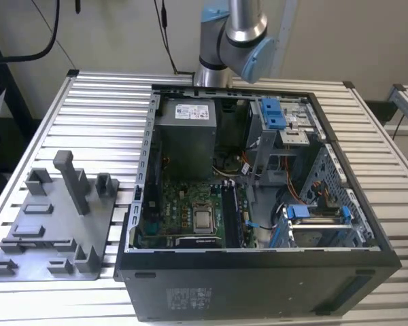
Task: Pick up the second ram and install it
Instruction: 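Reach for the second ram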
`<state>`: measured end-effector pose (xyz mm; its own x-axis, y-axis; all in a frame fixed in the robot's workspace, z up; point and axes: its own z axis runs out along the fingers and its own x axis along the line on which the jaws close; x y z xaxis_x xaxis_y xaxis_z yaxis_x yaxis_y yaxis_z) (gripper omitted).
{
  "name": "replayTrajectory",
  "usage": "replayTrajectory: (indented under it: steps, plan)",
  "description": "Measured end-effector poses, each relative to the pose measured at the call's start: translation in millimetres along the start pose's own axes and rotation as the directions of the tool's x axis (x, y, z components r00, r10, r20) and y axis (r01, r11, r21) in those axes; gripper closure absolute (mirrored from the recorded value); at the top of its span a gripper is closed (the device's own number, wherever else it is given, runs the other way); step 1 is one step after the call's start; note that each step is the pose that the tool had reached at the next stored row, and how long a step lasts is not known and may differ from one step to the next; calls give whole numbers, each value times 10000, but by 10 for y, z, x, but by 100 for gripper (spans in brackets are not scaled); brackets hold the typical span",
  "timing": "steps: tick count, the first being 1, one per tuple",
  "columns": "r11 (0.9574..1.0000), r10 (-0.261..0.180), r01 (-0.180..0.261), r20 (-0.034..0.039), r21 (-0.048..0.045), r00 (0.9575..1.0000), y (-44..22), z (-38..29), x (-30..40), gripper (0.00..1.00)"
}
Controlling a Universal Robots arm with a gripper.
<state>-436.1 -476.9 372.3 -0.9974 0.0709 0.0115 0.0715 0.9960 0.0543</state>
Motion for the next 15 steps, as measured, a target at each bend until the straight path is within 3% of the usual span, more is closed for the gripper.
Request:
replayTrajectory:
  steps: [15]
  plan:
    - [10000, -11, 11, -1, 0, 10000, -243, 0, -182, 89]
